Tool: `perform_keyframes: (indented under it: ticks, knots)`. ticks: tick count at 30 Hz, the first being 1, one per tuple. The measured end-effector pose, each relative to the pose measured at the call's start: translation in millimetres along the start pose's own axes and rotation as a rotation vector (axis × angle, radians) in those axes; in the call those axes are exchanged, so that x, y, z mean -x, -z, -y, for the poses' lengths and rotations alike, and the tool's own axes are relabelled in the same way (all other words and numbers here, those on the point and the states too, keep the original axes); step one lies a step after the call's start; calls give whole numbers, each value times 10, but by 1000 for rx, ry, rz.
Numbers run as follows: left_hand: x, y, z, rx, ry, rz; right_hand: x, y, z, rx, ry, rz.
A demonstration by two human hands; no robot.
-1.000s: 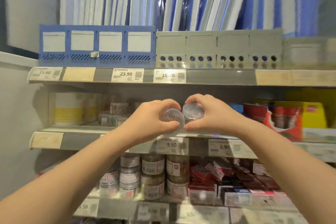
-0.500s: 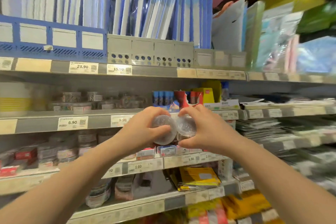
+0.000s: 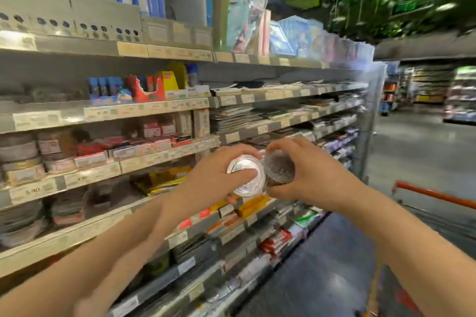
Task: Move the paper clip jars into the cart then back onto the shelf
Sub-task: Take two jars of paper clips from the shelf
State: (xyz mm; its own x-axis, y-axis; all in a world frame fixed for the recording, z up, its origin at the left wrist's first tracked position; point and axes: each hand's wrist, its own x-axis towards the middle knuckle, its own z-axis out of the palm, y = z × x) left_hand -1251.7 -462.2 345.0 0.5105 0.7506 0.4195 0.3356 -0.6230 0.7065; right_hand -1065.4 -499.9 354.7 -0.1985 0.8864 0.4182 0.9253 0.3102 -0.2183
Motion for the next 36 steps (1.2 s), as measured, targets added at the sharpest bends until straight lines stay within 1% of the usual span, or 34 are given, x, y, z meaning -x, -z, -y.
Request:
perform_keyframes:
  ticks: [3,5,8,11,15,18,20,23,27,31,36]
  knots:
    - [-92,-613,-297,-42,-46,103,547,210,-436,8,-113,-1]
    - [-154,-1048,-476,-70,-90,228,917,354,-762,38,-177,-19]
    - [-258,-1719,-723,-90,-146,412,1480,568,-1255,46,-304,2]
    - [-343,-2406,-929,-59,-165,549,2039,715,-1714,67,-415,19]
    - [-429,-3292,-1067,6,-194,603,2629,803,-2219,84,-582,66]
    - [-538,-3833,-1010,-15,-203,637,2942,748,-2545,95,-654,70]
    - [-609,-4125,-910,16,-175,649,3077,654,-2751,65,-705,74]
    - [-717,-4563,-659,2,-171,673,3216,386,-3069,13,-804,119]
    - [-798,-5183,-169,-124,-153,789,3408,-231,-3484,-16,-972,194]
    - [-822,-5781,451,-189,-75,924,3532,-1026,-3853,-15,-1114,331]
    - [-659,-6466,1256,-321,21,1043,3643,-2179,-4263,-71,-1213,491]
